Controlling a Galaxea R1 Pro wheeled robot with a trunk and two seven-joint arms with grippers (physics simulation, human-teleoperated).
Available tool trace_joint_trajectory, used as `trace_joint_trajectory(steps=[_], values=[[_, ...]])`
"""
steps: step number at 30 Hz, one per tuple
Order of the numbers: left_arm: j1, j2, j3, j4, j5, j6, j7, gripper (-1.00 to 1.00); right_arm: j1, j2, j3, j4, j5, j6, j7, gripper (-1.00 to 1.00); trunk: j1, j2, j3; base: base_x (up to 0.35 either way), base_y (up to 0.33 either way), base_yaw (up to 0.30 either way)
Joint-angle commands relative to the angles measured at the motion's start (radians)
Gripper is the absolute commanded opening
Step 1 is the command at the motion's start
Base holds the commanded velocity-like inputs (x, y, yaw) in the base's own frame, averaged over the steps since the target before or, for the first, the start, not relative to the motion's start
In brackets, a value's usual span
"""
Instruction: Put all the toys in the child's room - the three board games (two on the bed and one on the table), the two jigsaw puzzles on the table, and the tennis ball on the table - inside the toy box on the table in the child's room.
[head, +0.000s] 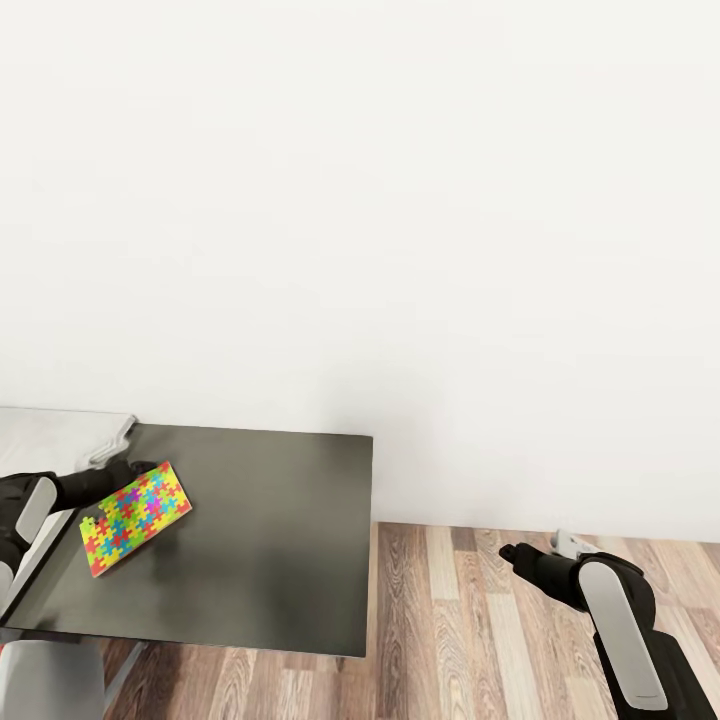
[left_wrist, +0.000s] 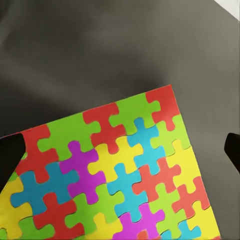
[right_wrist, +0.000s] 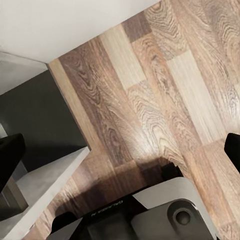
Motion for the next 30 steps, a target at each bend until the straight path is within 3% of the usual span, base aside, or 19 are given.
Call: trace_joint_trajectory(steps=[1,30], values=[[-0.001,-0.001,0.004,0.000,0.002,0.008,0.005,1.00,-0.001,0.000,0.000,-0.001,-0.010,0.003,-0.010,1.00,0.000,-0.001,-0.001,0.000,0.000,0.000],[-0.001,-0.006,0.005,0.001,0.006,0.016,0.032,1.00,-0.001,0.001,0.000,0.000,-0.011,0.003,-0.010,1.00,0.000,-0.001,-0.001,-0.031,0.011,0.000]])
